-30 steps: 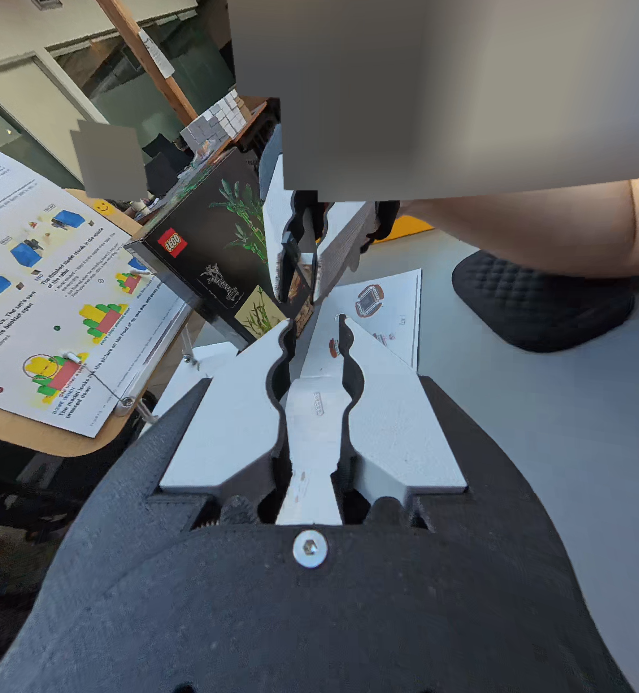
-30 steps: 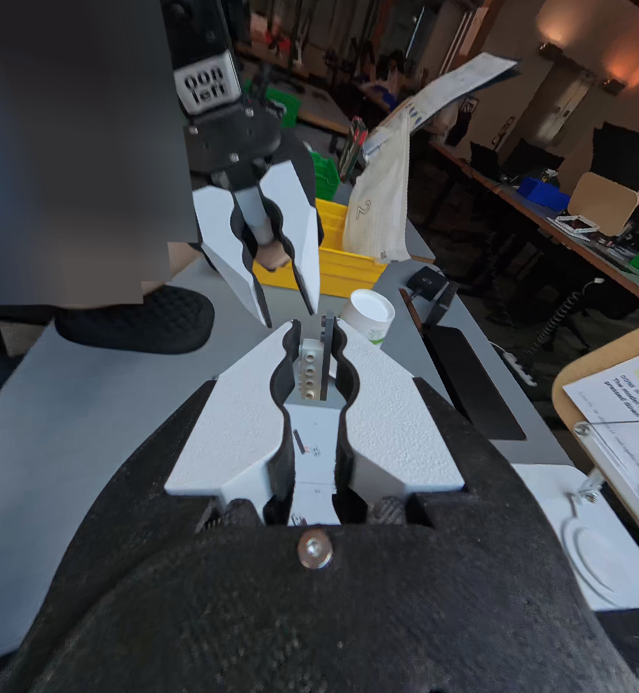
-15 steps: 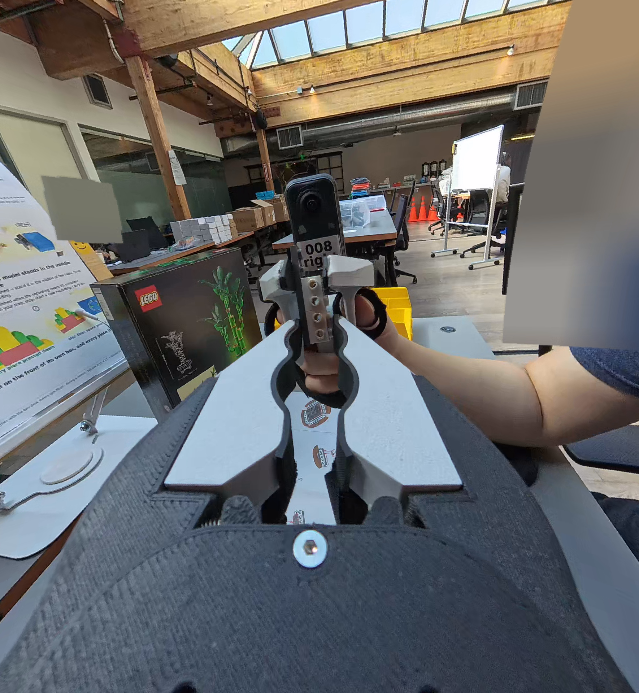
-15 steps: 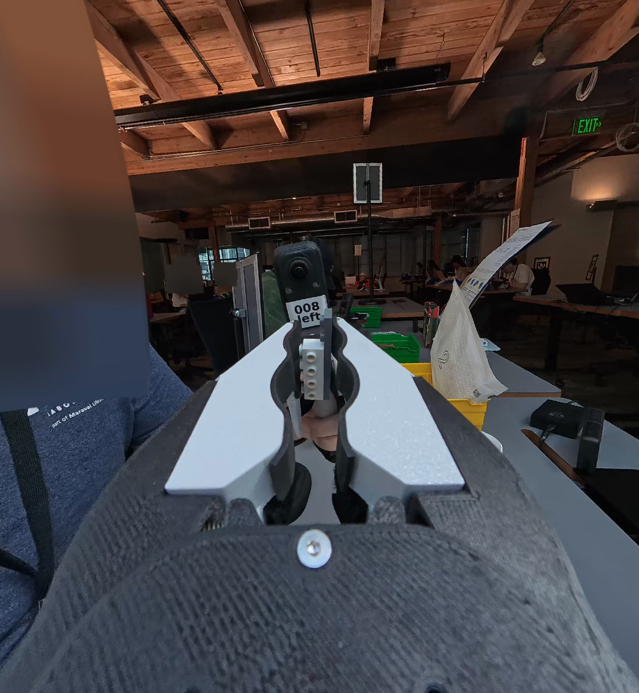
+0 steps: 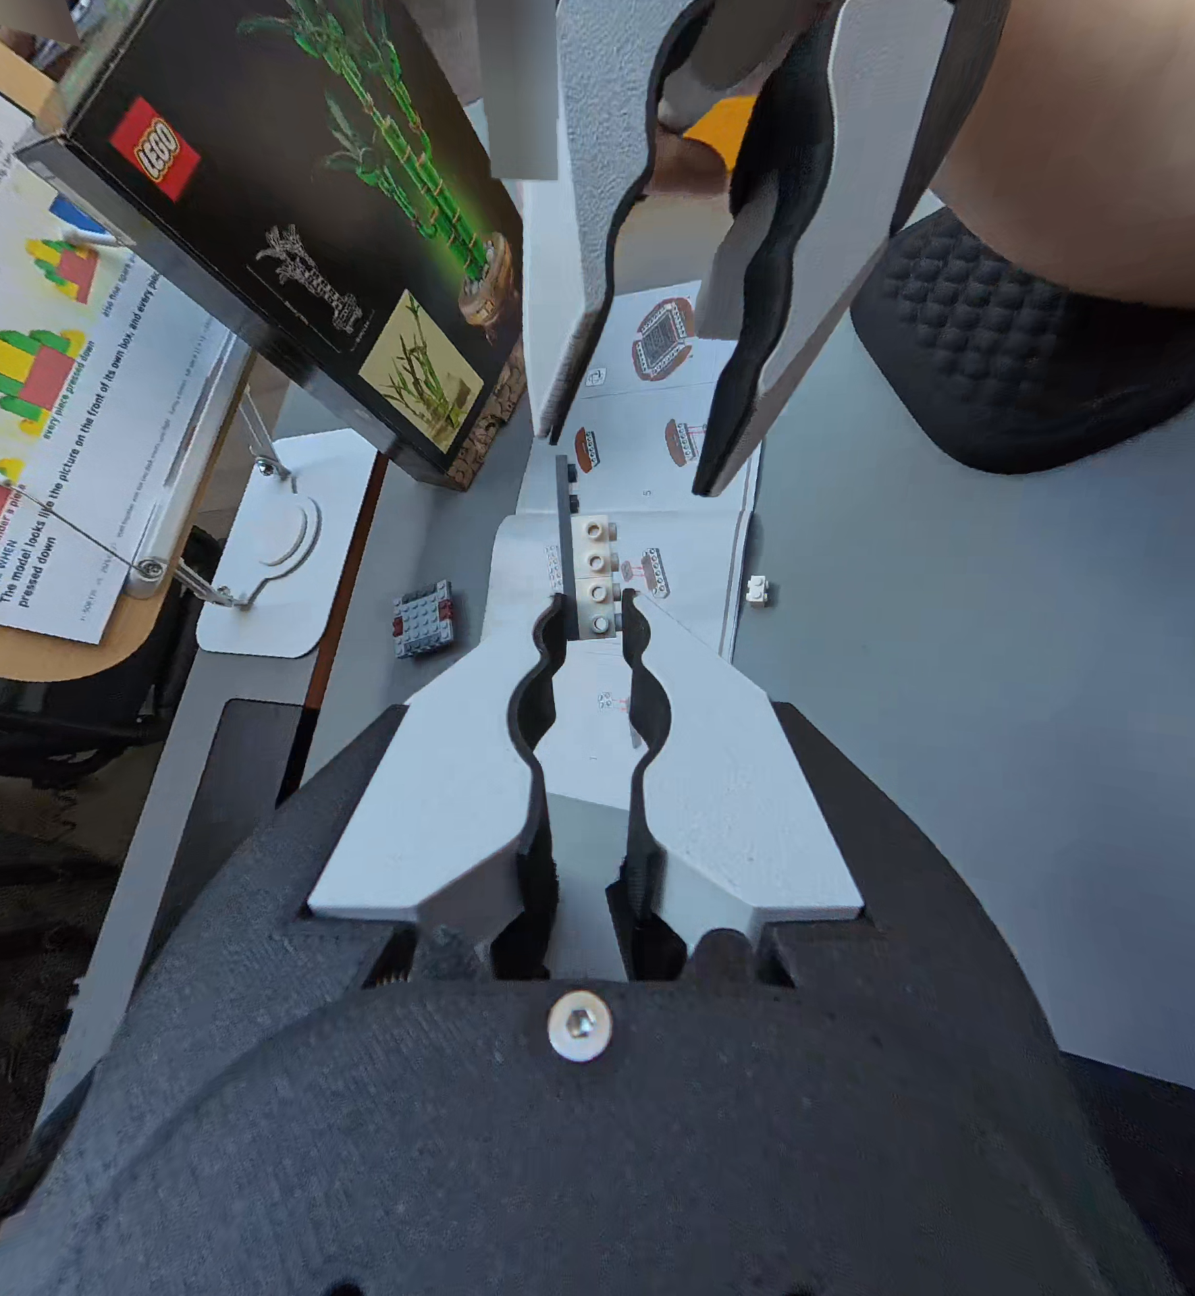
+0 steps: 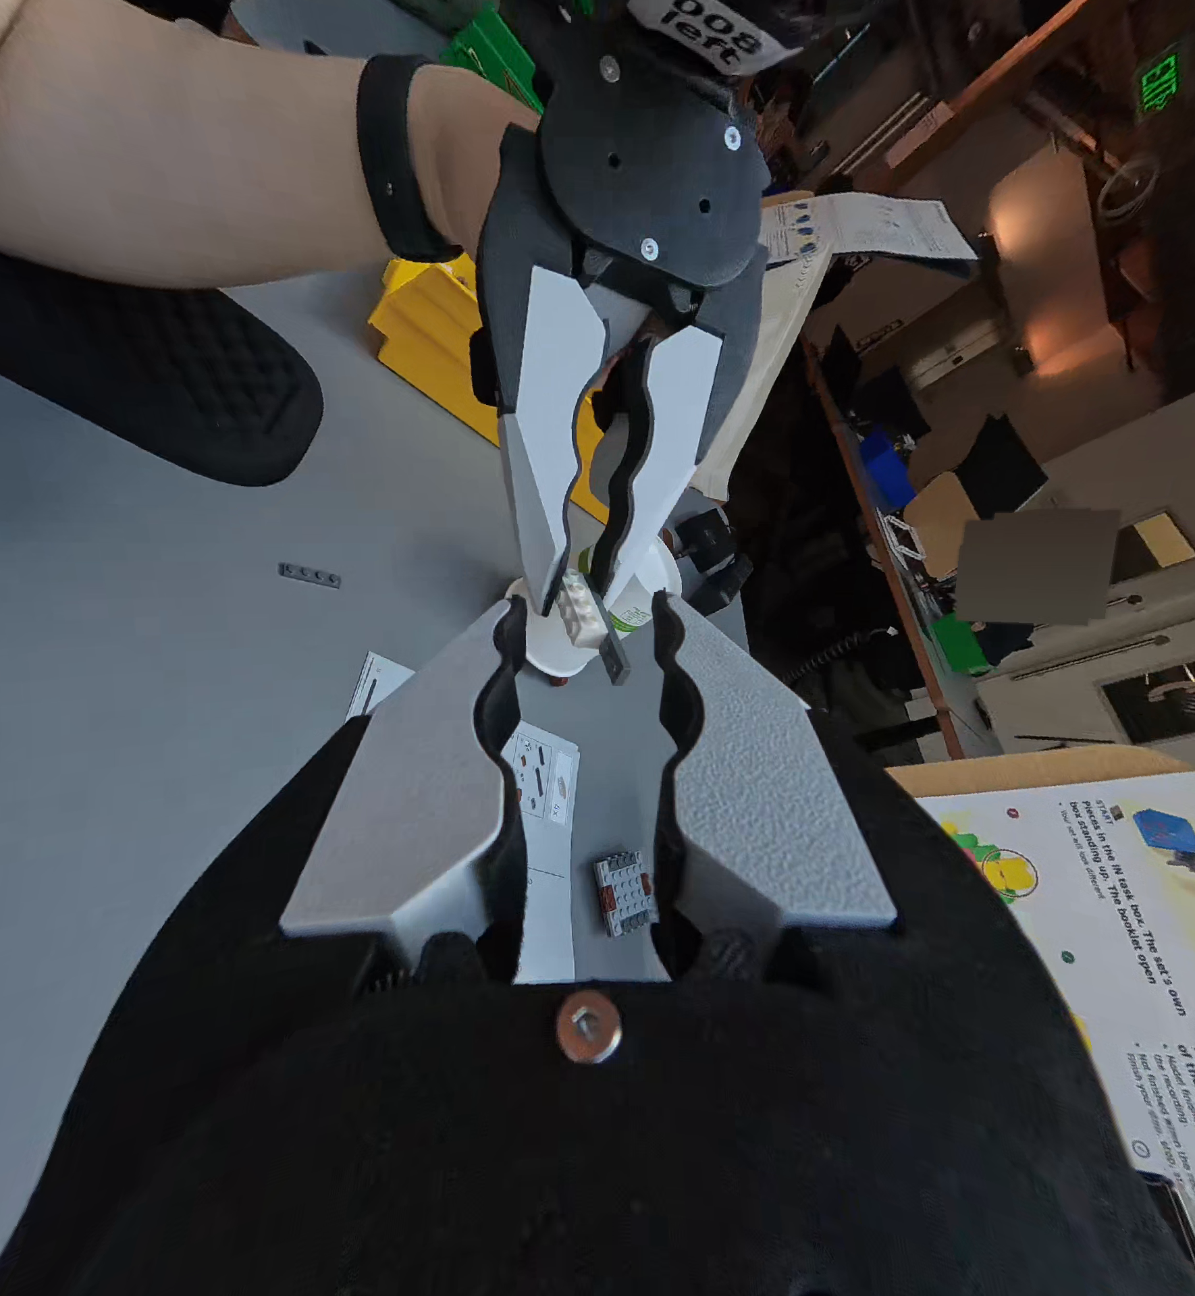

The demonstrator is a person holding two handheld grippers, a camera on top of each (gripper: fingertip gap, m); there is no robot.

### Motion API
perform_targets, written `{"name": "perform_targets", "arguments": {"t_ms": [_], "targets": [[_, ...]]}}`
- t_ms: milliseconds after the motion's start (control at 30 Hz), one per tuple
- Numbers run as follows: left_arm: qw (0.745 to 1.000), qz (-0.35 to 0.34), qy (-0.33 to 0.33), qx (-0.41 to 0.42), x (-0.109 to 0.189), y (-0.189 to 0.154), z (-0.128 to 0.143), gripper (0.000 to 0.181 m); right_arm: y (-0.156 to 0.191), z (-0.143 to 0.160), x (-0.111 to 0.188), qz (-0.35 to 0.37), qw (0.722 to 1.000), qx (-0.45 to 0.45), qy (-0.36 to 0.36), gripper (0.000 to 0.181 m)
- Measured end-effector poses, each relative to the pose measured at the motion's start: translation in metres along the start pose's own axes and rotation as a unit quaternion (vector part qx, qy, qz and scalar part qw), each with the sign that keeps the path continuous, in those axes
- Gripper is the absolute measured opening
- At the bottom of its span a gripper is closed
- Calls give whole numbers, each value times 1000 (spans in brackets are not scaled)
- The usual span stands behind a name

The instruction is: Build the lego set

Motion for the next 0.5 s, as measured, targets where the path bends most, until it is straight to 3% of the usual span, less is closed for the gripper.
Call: {"name": "perform_targets", "arguments": {"t_ms": [33,200,333,500], "targets": [[1000,12,7,18,0,-1,3,13,3,-4,-4,7,1000,19,1,36],[987,107,2,117,3,-4,15,13,24,2,-22,4,989,136,54,33],[973,166,-2,162,3,-6,27,13,32,9,-31,-10,986,148,69,13],[959,209,8,192,0,-9,35,13,38,13,-37,-34,990,120,66,19]]}}
Point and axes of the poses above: each gripper's, where its closed fingertips meet, x back along the fingers, z out of its underside, y = z × x across the jaws, the point moved 5 cm from there along x, back along the fingers, and after that the axes turned 12 degrees about z, right-handed, at the moved point
